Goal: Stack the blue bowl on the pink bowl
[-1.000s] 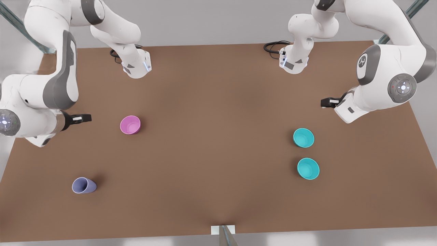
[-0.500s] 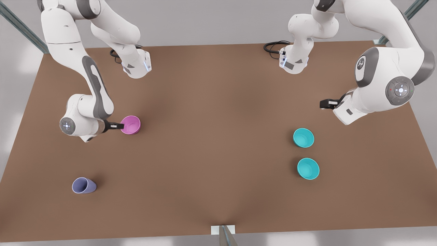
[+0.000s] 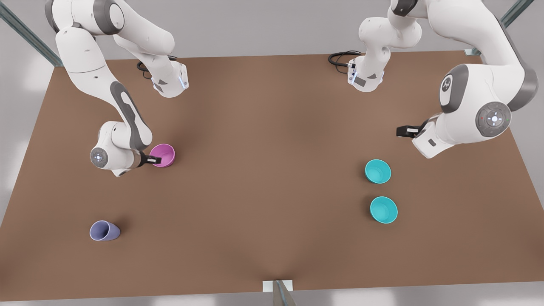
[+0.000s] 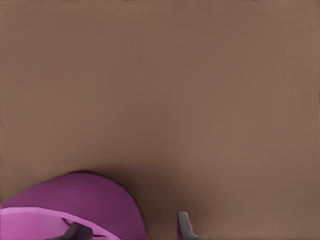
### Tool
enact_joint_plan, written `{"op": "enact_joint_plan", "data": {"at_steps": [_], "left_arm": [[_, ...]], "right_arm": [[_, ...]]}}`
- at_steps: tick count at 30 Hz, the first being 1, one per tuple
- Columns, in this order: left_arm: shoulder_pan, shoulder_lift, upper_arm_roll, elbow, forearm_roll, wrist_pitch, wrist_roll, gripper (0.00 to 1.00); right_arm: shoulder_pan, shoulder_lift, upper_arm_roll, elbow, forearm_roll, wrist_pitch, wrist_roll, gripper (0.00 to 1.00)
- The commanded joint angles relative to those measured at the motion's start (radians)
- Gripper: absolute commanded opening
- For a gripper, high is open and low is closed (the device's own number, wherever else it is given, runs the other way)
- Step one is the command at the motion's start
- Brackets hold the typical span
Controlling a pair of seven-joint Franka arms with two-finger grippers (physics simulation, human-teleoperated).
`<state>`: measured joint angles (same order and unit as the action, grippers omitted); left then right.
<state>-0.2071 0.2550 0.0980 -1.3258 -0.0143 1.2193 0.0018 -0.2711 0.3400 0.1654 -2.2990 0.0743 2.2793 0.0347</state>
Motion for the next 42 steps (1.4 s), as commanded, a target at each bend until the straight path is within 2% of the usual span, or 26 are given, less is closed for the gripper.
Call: {"op": "enact_joint_plan", "data": {"at_steps": [1, 4, 7, 9, 11, 12, 14, 18, 21, 23, 25, 26, 27, 29, 30, 31, 32, 34, 37, 38, 39, 40, 42], "left_arm": [[0.000, 0.000, 0.000, 0.000, 0.000, -0.001, 0.000, 1.00], [0.000, 0.001, 0.000, 0.000, 0.000, -0.003, 0.000, 1.00], [0.000, 0.001, 0.000, 0.000, 0.000, -0.001, 0.000, 1.00], [0.000, 0.000, 0.000, 0.000, 0.000, -0.001, 0.000, 1.00], [-0.001, 0.000, 0.000, 0.000, 0.000, -0.001, 0.000, 1.00], [-0.001, 0.000, 0.000, 0.000, 0.000, -0.001, 0.000, 1.00], [-0.001, 0.000, 0.000, 0.000, 0.000, -0.003, 0.000, 1.00], [-0.001, 0.000, 0.000, -0.001, -0.001, -0.003, 0.000, 1.00], [-0.001, 0.010, 0.000, -0.001, -0.001, -0.024, -0.015, 1.00], [0.035, 0.049, 0.008, 0.000, -0.027, -0.024, -0.025, 1.00], [0.035, 0.090, 0.019, -0.001, -0.026, 0.020, -0.032, 1.00], [0.035, 0.116, 0.019, -0.049, -0.029, 0.077, -0.032, 1.00], [0.035, 0.125, 0.019, -0.139, -0.036, 0.199, -0.032, 1.00], [0.048, 0.087, 0.054, -0.415, -0.084, 0.558, -0.039, 1.00], [0.054, 0.116, 0.058, -0.426, -0.113, 0.626, -0.025, 1.00], [0.055, 0.119, 0.062, -0.513, -0.128, 0.793, -0.025, 1.00], [0.057, 0.133, 0.072, -0.530, -0.203, 0.851, -0.019, 1.00], [0.084, 0.164, 0.088, -0.529, -0.274, 0.876, 0.080, 1.00], [0.083, 0.193, 0.091, -0.530, -0.276, 0.887, 0.145, 1.00], [0.080, 0.204, 0.089, -0.564, -0.280, 0.931, 0.147, 1.00], [0.077, 0.208, 0.089, -0.587, -0.285, 0.962, 0.149, 1.00], [0.075, 0.213, 0.089, -0.592, -0.285, 0.951, 0.168, 1.00], [0.077, 0.240, 0.089, -0.596, -0.285, 0.950, 0.198, 1.00]], "right_arm": [[0.000, 0.002, 0.000, 0.004, -0.004, 0.011, 0.034, 0.34], [0.000, 0.004, 0.002, 0.015, -0.004, 0.008, 0.034, 0.22], [0.000, 0.005, 0.009, 0.061, 0.002, -0.063, 0.008, 0.21], [0.003, 0.001, 0.043, 0.131, 0.053, -0.158, 0.001, 0.21], [0.007, 0.010, 0.138, 0.230, 0.173, -0.210, 0.013, 0.21], [0.038, 0.034, 0.171, 0.283, 0.217, -0.210, 0.027, 0.21], [0.179, 0.134, 0.171, 0.457, 0.240, -0.198, 0.128, 0.21], [0.443, 0.427, 0.167, 0.843, 0.237, -0.129, 0.386, 0.21], [0.564, 0.542, 0.157, 0.949, 0.229, -0.008, 0.498, 0.21], [0.636, 0.556, 0.092, 0.949, 0.228, 0.022, 0.504, 0.21], [0.647, 0.565, 0.083, 0.951, 0.220, 0.023, 0.504, 0.21], [0.648, 0.567, 0.078, 0.952, 0.217, 0.022, 0.504, 0.37], [0.648, 0.567, 0.078, 0.952, 0.217, 0.020, 0.504, 0.99], [0.647, 0.570, 0.078, 0.969, 0.220, 0.000, 0.504, 1.00], [0.644, 0.563, 0.078, 0.977, 0.222, -0.024, 0.504, 1.00], [0.633, 0.551, 0.078, 1.023, 0.231, -0.115, 0.504, 1.00], [0.606, 0.547, 0.078, 1.063, 0.242, -0.207, 0.502, 1.00], [0.515, 0.490, 0.083, 1.078, 0.237, -0.411, 0.498, 1.00], [0.294, 0.360, 0.075, 1.078, 0.184, -0.787, 0.493, 1.00], [0.204, 0.291, 0.082, 1.080, 0.050, -0.908, 0.470, 1.00], [0.139, 0.243, 0.075, 1.132, 0.007, -1.011, 0.348, 1.00], [0.093, 0.241, 0.077, 1.234, -0.109, -1.130, 0.208, 1.00], [0.084, 0.172, 0.074, 1.319, -0.283, -1.255, -0.022, 1.00]]}}
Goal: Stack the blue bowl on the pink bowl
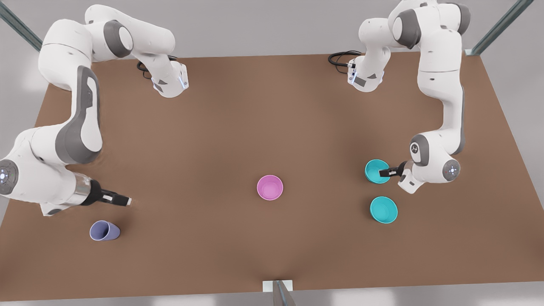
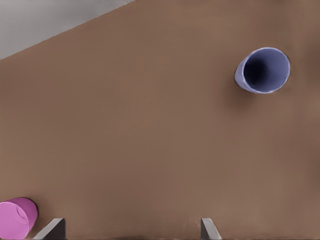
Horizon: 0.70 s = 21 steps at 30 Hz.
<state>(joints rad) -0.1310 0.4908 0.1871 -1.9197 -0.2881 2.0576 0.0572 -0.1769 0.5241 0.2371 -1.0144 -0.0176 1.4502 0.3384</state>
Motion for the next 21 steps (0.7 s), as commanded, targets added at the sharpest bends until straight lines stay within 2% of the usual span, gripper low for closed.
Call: {"op": "enact_joint_plan", "data": {"at_steps": [1, 2, 3, 5, 6, 7, 8, 9, 10, 15, 17, 18, 21], "left_arm": [[-0.001, 0.015, 0.000, -0.009, -0.011, 0.118, 0.145, 1.00], [-0.001, 0.020, 0.000, -0.010, -0.011, 0.118, 0.157, 1.00], [-0.001, 0.031, 0.000, -0.012, -0.011, 0.118, 0.162, 1.00], [-0.001, 0.049, 0.000, -0.021, -0.011, 0.122, 0.162, 1.00], [-0.001, 0.051, 0.000, -0.027, -0.011, 0.124, 0.162, 0.93], [-0.001, 0.051, 0.000, -0.036, -0.011, 0.122, 0.162, 0.66], [-0.001, 0.060, -0.001, -0.042, -0.011, 0.118, 0.164, 0.44], [-0.001, 0.061, -0.001, -0.042, -0.011, 0.110, 0.164, 0.36], [-0.001, 0.060, -0.001, -0.041, -0.011, 0.104, 0.164, 0.21], [-0.006, 0.031, 0.000, -0.029, -0.011, 0.055, 0.136, 0.21], [-0.009, -0.006, -0.009, -0.016, -0.011, -0.017, 0.093, 0.21], [-0.062, -0.035, -0.012, 0.002, -0.011, -0.079, 0.030, 0.21], [-0.171, -0.020, -0.067, 0.223, -0.016, -0.327, -0.226, 0.21]], "right_arm": [[-0.001, -0.110, 0.005, 0.022, -0.197, -0.427, -0.343, 1.00], [0.025, -0.179, 0.004, 0.020, -0.199, -0.433, -0.343, 1.00], [0.031, -0.268, 0.004, -0.059, -0.197, -0.426, -0.343, 1.00], [0.024, -0.315, 0.004, -0.121, -0.185, -0.412, -0.342, 1.00], [0.020, -0.346, 0.004, -0.171, -0.183, -0.380, -0.342, 1.00], [0.020, -0.354, 0.004, -0.181, -0.183, -0.366, -0.340, 1.00], [0.017, -0.361, 0.005, -0.194, -0.177, -0.364, -0.338, 1.00], [0.017, -0.366, 0.005, -0.202, -0.177, -0.364, -0.338, 1.00], [0.017, -0.366, 0.005, -0.202, -0.177, -0.364, -0.338, 1.00], [0.017, -0.363, 0.005, -0.200, -0.177, -0.364, -0.338, 1.00], [0.017, -0.365, 0.005, -0.202, -0.177, -0.366, -0.340, 1.00], [0.017, -0.365, 0.004, -0.202, -0.177, -0.366, -0.342, 1.00], [0.016, -0.365, 0.004, -0.202, -0.179, -0.367, -0.342, 1.00]]}}
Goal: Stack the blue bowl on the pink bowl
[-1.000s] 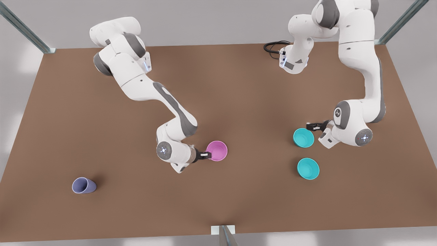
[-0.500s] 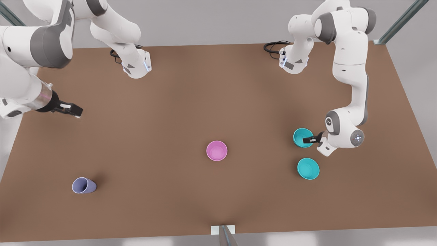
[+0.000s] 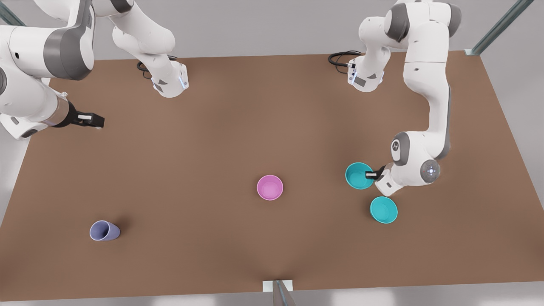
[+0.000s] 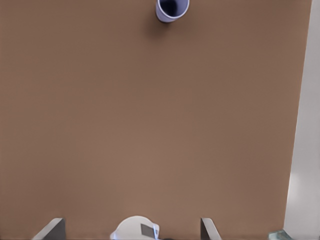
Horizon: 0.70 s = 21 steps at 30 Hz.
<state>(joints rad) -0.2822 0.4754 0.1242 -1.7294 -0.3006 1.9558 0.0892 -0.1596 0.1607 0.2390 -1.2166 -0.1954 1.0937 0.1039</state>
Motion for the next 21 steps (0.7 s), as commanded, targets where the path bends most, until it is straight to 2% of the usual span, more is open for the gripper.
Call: {"op": "enact_joint_plan", "data": {"at_steps": [1, 2, 3, 4, 5, 8, 14, 18, 21], "left_arm": [[-0.052, 0.032, -0.035, 0.103, -0.035, -0.225, -0.364, 0.21], [-0.110, 0.084, -0.058, 0.188, -0.035, -0.219, -0.486, 0.21], [-0.172, 0.170, -0.061, 0.330, -0.034, -0.216, -0.555, 0.21], [-0.195, 0.279, -0.061, 0.538, -0.035, -0.215, -0.603, 0.21], [-0.203, 0.333, -0.080, 0.631, -0.035, -0.171, -0.661, 0.21], [-0.247, 0.397, -0.120, 0.634, -0.031, 0.029, -0.804, 0.21], [-0.288, 0.433, -0.121, 0.623, -0.032, 0.090, -0.876, 0.21], [-0.299, 0.448, -0.138, 0.619, -0.032, 0.094, -0.890, 0.21], [-0.305, 0.453, -0.143, 0.617, -0.029, 0.080, -0.890, 0.21]], "right_arm": [[0.000, -0.001, -0.004, 0.000, -0.001, -0.011, -0.108, 1.00], [0.000, -0.001, -0.006, 0.000, 0.001, -0.011, -0.108, 1.00], [0.002, -0.001, -0.006, 0.002, -0.001, -0.011, -0.108, 1.00], [0.002, 0.000, -0.007, 0.002, -0.001, -0.011, -0.108, 1.00], [0.002, 0.000, -0.007, 0.000, -0.001, -0.011, -0.108, 1.00], [0.002, 0.002, -0.009, 0.002, -0.001, -0.011, -0.108, 1.00], [0.002, 0.005, -0.015, 0.002, -0.001, -0.012, -0.110, 1.00], [-0.002, 0.059, -0.032, 0.012, -0.009, 0.000, -0.113, 1.00], [-0.067, 0.095, -0.033, 0.049, -0.012, 0.008, -0.112, 1.00]]}}
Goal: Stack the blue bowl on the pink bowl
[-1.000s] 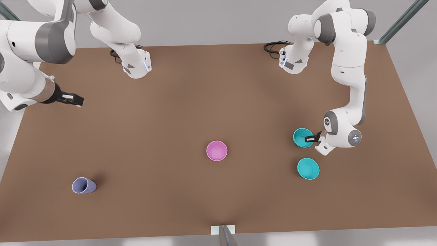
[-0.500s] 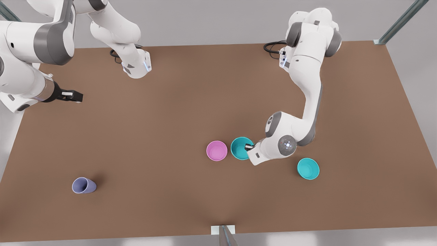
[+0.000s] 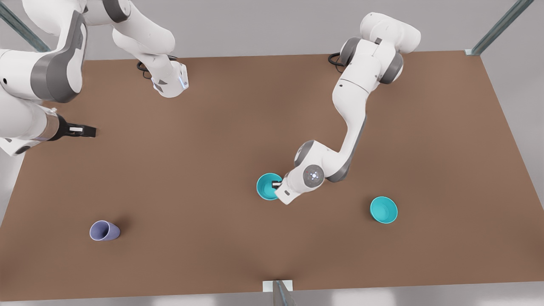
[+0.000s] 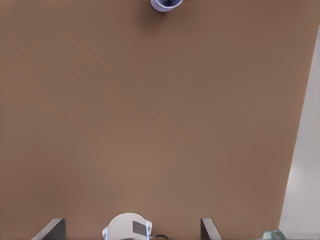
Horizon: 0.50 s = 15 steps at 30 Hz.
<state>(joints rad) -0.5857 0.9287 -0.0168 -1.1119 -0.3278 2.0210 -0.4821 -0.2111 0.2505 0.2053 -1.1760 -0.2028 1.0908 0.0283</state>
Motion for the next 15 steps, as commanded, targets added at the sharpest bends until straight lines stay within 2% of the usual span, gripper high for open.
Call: {"op": "enact_joint_plan", "data": {"at_steps": [1, 11, 12, 15], "left_arm": [[-0.002, -0.001, -0.002, 0.000, 0.000, 0.015, -0.320, 0.21], [-0.016, -0.007, -0.002, -0.014, 0.001, -0.053, -0.329, 0.21], [-0.016, -0.004, -0.002, -0.014, 0.000, -0.045, -0.328, 1.00], [-0.013, -0.025, 0.008, -0.012, -0.004, -0.074, -0.317, 1.00]], "right_arm": [[-0.017, 0.010, 0.000, 0.010, -0.006, 0.012, -0.036, 1.00], [-0.090, 0.010, -0.003, 0.032, 0.005, 0.004, -0.036, 1.00], [-0.090, 0.010, -0.001, 0.032, 0.005, 0.003, -0.036, 1.00], [-0.091, 0.010, -0.003, 0.032, 0.005, 0.001, -0.036, 1.00]]}}
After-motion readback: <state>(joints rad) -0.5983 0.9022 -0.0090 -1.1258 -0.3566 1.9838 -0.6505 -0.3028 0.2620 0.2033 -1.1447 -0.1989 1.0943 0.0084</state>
